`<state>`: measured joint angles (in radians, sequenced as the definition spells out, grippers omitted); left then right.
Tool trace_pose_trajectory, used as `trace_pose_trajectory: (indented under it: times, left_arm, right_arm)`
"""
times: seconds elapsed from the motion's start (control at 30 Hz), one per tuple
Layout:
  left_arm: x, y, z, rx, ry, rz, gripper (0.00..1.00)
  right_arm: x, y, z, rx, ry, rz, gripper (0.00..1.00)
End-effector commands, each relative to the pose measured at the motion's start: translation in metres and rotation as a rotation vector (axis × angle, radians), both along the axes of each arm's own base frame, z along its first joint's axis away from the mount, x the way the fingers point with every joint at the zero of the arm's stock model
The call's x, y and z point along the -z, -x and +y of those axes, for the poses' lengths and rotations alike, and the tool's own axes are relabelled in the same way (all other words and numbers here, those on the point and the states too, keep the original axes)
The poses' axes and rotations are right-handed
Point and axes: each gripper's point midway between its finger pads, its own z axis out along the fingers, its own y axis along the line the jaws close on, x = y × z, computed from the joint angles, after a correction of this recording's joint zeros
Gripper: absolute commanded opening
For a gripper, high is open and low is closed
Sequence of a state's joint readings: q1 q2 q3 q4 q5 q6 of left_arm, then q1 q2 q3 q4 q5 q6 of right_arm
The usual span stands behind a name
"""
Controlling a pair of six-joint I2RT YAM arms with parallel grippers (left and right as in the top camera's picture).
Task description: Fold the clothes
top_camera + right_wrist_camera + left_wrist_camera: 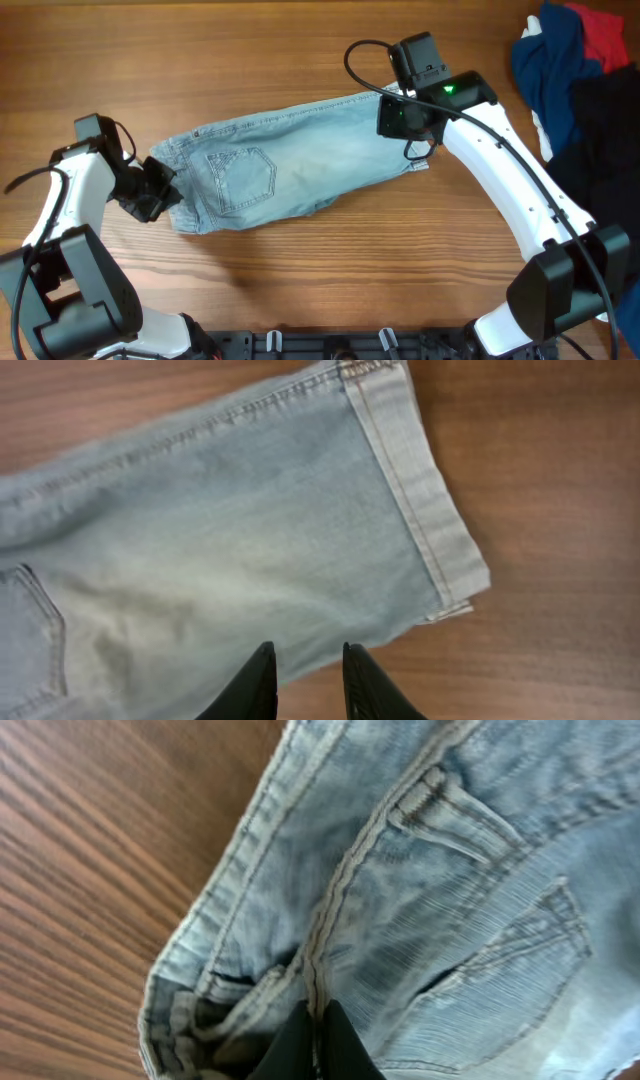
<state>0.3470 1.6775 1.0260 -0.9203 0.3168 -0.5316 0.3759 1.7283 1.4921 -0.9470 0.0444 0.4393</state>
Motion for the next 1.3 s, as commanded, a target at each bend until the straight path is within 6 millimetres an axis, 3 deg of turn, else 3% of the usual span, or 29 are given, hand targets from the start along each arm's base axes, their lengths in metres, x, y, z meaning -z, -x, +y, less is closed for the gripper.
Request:
trace_pose_trajectory:
  times: [0.0,0.07,0.2,0.33,0.4,0.47,0.5,0.57,0.6,0.8,0.97,1.1,1.2,1.27]
  left_arm:
    - [0.009,0.011,-0.007,0.028,0.023,0.032,0.08]
    - [0.009,0.008,-0.005,0.033,0.012,0.019,0.31]
    - [0.009,0.008,-0.004,0.032,0.012,0.016,0.53]
    - [0.009,0.013,-0.007,0.031,0.024,0.039,0.59]
    - [0.009,0.014,-0.007,0.031,0.026,0.042,0.57]
    - [0.008,0.013,-0.009,0.032,0.034,0.039,0.49]
    - [0.008,0.014,-0.011,0.031,0.046,0.038,0.41]
    - [0.007,0.018,-0.014,0.031,0.063,0.054,0.1]
    - [0.006,0.021,-0.015,0.031,0.067,0.067,0.04]
    - [0.004,0.033,-0.021,0.051,0.098,0.111,0.04]
    - [-0.013,0.051,-0.051,0.132,0.272,0.13,0.04]
    - [-0.023,0.067,-0.062,0.164,0.344,0.175,0.04]
    - [-0.02,0.066,-0.057,0.163,0.324,0.17,0.04]
    - [-0.019,0.076,-0.052,0.17,0.292,0.22,0.04]
  right_arm:
    - [-0.006,-0.001,0.002,-0.021,-0.016,-0.019,0.22]
    - [-0.006,-0.001,0.002,-0.022,-0.015,-0.019,0.23]
    - [0.0,-0.005,-0.005,-0.009,0.028,-0.019,0.23]
    - [0.014,-0.017,-0.006,-0.042,0.078,-0.029,0.24]
    - [0.022,-0.022,-0.004,-0.049,0.081,-0.03,0.24]
    - [0.029,-0.028,-0.002,-0.055,0.083,-0.031,0.24]
    - [0.033,-0.031,-0.001,-0.059,0.084,-0.033,0.24]
    - [0.042,-0.037,0.002,-0.065,0.086,-0.034,0.25]
    - [0.047,-0.039,0.003,-0.065,0.086,-0.034,0.25]
    - [0.075,-0.063,0.012,-0.095,0.086,-0.066,0.25]
    - [0.095,-0.075,0.016,-0.083,0.081,-0.075,0.25]
    - [0.098,-0.074,0.016,-0.087,0.085,-0.069,0.25]
    - [0.1,-0.071,0.015,-0.087,0.09,-0.053,0.25]
    - [0.101,-0.067,0.013,-0.089,0.096,-0.037,0.25]
